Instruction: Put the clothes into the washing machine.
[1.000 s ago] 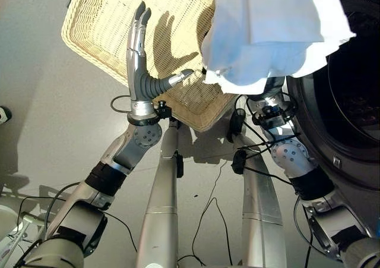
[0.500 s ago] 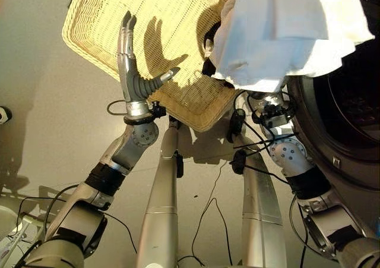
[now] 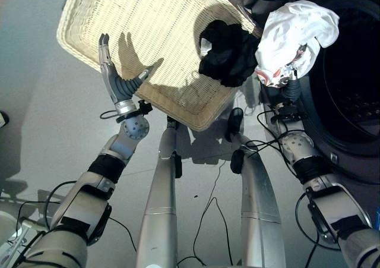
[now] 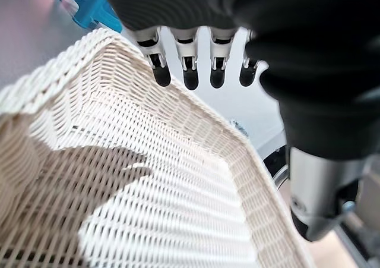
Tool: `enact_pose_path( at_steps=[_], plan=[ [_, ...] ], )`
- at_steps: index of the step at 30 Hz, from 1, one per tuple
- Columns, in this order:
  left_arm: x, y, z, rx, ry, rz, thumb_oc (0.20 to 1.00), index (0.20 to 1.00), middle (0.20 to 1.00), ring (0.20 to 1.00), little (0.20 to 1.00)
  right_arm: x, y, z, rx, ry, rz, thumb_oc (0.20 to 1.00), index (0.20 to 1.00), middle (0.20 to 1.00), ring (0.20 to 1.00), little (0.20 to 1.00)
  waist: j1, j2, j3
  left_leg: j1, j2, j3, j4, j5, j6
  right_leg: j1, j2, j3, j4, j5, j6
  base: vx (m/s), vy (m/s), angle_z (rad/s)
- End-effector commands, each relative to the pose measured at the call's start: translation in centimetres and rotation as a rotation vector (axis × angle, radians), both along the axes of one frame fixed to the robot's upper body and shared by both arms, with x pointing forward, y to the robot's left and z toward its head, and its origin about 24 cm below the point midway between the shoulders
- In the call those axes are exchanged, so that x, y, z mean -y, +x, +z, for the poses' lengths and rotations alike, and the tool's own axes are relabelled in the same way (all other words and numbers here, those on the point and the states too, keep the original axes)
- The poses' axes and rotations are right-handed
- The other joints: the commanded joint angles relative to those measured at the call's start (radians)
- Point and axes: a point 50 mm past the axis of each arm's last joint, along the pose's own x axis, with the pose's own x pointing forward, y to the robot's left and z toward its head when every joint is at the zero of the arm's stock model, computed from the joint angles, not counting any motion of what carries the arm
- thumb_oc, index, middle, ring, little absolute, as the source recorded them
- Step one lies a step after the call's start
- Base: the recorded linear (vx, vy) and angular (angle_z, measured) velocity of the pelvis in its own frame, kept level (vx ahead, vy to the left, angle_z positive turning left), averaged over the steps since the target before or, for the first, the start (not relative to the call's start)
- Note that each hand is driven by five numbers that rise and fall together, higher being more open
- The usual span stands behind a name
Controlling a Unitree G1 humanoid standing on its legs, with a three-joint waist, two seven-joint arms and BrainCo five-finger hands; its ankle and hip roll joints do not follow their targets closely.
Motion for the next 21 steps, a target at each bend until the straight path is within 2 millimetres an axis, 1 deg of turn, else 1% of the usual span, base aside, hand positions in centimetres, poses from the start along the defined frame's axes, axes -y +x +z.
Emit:
enact_pose_path(
  at_steps=[1,2,3,4,5,6,7,8,9,10,11,13,15,16,17,18,19,20,21],
  plan=[
    [0.0,-0.3,1.9,0.128,-0.054,-0.024,1.0,1.0,1.0,1.0,1.0,5.6,-0.9,3.0,0.035,0.147,-0.227,0.2,0.2,0.2,0.2,0.2,-0.023,0.029,-0.014,-0.027,-0.025,0.022,0.122,-0.123,-0.027,0.072,0.036,-0.045,-0.238,0.193,0.122,0.01,0.021,-0.15],
    [-0.2,-0.3,1.7,0.128,-0.048,-0.022,1.0,1.0,1.0,1.0,1.0,7.6,-1.5,3.5,0.029,0.19,-0.33,0.2,0.2,0.2,0.2,0.2,-0.023,0.03,-0.014,-0.027,-0.022,0.023,0.123,-0.126,-0.028,0.073,0.037,-0.044,-0.24,0.192,0.122,0.01,0.015,-0.11],
    [-0.2,-0.3,1.7,0.128,-0.047,-0.023,1.0,1.0,1.0,1.0,1.0,7.9,-1.6,3.6,0.03,0.195,-0.343,0.2,0.2,0.2,0.2,0.2,-0.021,0.031,-0.014,-0.027,-0.021,0.023,0.123,-0.127,-0.028,0.073,0.038,-0.044,-0.241,0.193,0.121,0.01,0.015,-0.06],
    [-0.4,-0.4,1.3,0.122,-0.039,-0.018,1.0,1.0,1.0,1.0,1.0,9.9,-2.5,4.0,0.022,0.217,-0.471,0.2,0.2,0.2,0.2,0.2,-0.024,0.029,-0.014,-0.028,-0.019,0.022,0.127,-0.133,-0.028,0.074,0.038,-0.041,-0.239,0.19,0.121,0.02,0.005,-0.05],
    [-0.9,-0.8,0.5,0.116,-0.021,-0.006,1.0,1.0,1.0,1.0,1.0,12.8,-4.4,5.3,0.043,0.276,-0.638,0.2,0.2,0.2,0.2,0.2,-0.029,0.02,-0.014,-0.027,-0.021,0.018,0.134,-0.146,-0.027,0.078,0.044,-0.036,-0.248,0.193,0.12,0.02,-0.005,-0.04],
    [-1.1,-1.1,0.1,0.115,-0.011,0.003,1.0,1.0,1.0,1.0,1.0,14.2,-5.7,5.8,0.049,0.311,-0.763,0.2,0.2,0.2,0.2,0.2,-0.031,0.016,-0.014,-0.027,-0.019,0.017,0.136,-0.152,-0.026,0.081,0.046,-0.035,-0.251,0.193,0.12,0.01,-0.016,-0.04],
    [-1.1,-1.2,0.0,0.114,-0.006,0.007,1.0,1.0,1.0,1.0,1.0,14.6,-6.2,5.9,0.053,0.329,-0.808,0.2,0.2,0.2,0.2,0.2,-0.031,0.014,-0.014,-0.028,-0.017,0.017,0.136,-0.154,-0.025,0.083,0.046,-0.036,-0.251,0.192,0.12,0.0,-0.022,-0.04],
    [-1.5,-1.3,-0.2,0.111,0.0,0.014,1.0,1.0,1.0,1.0,1.0,15.6,-7.2,6.4,0.06,0.349,-0.888,0.2,0.2,0.2,0.2,0.2,-0.034,0.008,-0.014,-0.026,-0.017,0.017,0.138,-0.157,-0.025,0.085,0.048,-0.036,-0.253,0.195,0.12,-0.01,-0.031,-0.02],
    [-2.2,-1.7,-0.3,0.109,0.011,0.038,1.0,1.0,1.0,1.0,1.0,17.4,-10.1,8.0,0.089,0.407,-1.084,0.2,0.2,0.2,0.2,0.2,-0.045,-0.007,-0.014,-0.024,-0.011,0.018,0.141,-0.164,-0.025,0.094,0.053,-0.035,-0.258,0.199,0.122,-0.02,-0.031,-0.01],
    [-2.5,-1.8,-0.2,0.112,0.011,0.048,1.0,1.0,1.0,1.0,1.0,18.0,-11.2,8.8,0.09,0.425,-1.147,0.2,0.2,0.2,0.2,0.2,-0.051,-0.014,-0.014,-0.025,-0.01,0.017,0.145,-0.167,-0.025,0.095,0.057,-0.032,-0.259,0.2,0.122,0.0,0.0,0.0],
    [-2.6,-1.8,-0.1,0.113,0.011,0.051,1.0,1.0,1.0,1.0,1.0,18.1,-11.7,9.1,0.091,0.431,-1.171,0.2,0.2,0.2,0.2,0.2,-0.053,-0.016,-0.014,-0.027,-0.01,0.017,0.147,-0.168,-0.024,0.094,0.059,-0.03,-0.259,0.2,0.122,0.0,0.0,0.0],
    [-3.3,-1.8,0.5,0.117,0.007,0.07,1.0,1.0,1.0,1.0,1.0,18.8,-13.3,10.4,0.085,0.427,-1.255,0.2,0.2,0.2,0.2,0.2,-0.066,-0.03,-0.014,-0.028,-0.009,0.015,0.152,-0.172,-0.021,0.095,0.067,-0.025,-0.256,0.2,0.12,-0.02,0.032,-0.02],
    [-3.7,-1.6,1.0,0.115,0.017,0.077,1.0,1.0,1.0,1.0,1.0,19.6,-14.0,10.3,0.064,0.394,-1.282,0.2,0.2,0.2,0.2,0.2,-0.074,-0.041,-0.014,-0.025,-0.008,0.014,0.153,-0.174,-0.02,0.1,0.07,-0.022,-0.257,0.201,0.12,-0.02,0.01,-0.05],
    [-4.0,-1.6,1.3,0.114,0.031,0.08,1.0,1.0,1.0,1.0,1.0,20.2,-14.3,10.3,0.036,0.405,-1.284,0.209,0.209,0.209,0.209,0.209,-0.074,-0.048,-0.014,-0.021,-0.011,0.012,0.154,-0.177,-0.017,0.105,0.071,-0.02,-0.263,0.202,0.118,-0.01,-0.005,-0.04],
    [-4.0,-1.6,1.3,0.114,0.031,0.08,1.0,1.0,1.0,1.0,1.0,20.2,-14.3,10.3,0.036,0.405,-1.284,0.209,0.209,0.209,0.209,0.209,-0.074,-0.048,-0.014,-0.021,-0.011,0.012,0.154,-0.177,-0.017,0.105,0.071,-0.02,-0.263,0.202,0.118,0.0,-0.017,-0.04],
    [-3.9,-1.4,1.3,0.109,0.054,0.079,1.0,1.0,1.0,1.0,1.0,21.0,-14.5,9.6,-0.013,0.41,-1.297,1.0,1.0,1.0,1.0,1.0,-0.073,-0.052,-0.014,-0.015,-0.008,0.008,0.149,-0.177,-0.016,0.113,0.069,-0.021,-0.265,0.202,0.118,0.01,-0.036,-0.02],
    [-3.9,-1.3,1.5,0.108,0.071,0.072,1.0,1.0,1.0,1.0,1.0,21.7,-14.8,9.1,-0.056,0.422,-1.311,1.0,1.0,1.0,1.0,1.0,-0.069,-0.054,-0.014,-0.015,-0.013,0.004,0.152,-0.179,-0.014,0.114,0.068,-0.022,-0.268,0.204,0.117,0.01,-0.051,-0.01],
    [-3.7,-1.1,1.7,0.107,0.082,0.065,1.0,1.0,1.0,1.0,1.0,22.0,-14.7,8.9,-0.092,0.427,-1.315,1.0,1.0,1.0,1.0,1.0,-0.066,-0.054,-0.014,-0.014,-0.013,0.003,0.151,-0.179,-0.015,0.117,0.066,-0.024,-0.272,0.204,0.117,0.0,-0.044,0.03],
    [-3.5,-1.1,1.9,0.112,0.086,0.063,1.0,1.0,1.0,1.0,1.0,22.1,-14.7,9.0,-0.094,0.43,-1.316,1.0,1.0,1.0,1.0,1.0,-0.067,-0.053,-0.014,-0.024,-0.015,0.003,0.147,-0.167,-0.014,0.107,0.064,-0.025,-0.277,0.216,0.115,0.01,-0.038,0.04]
  ],
)
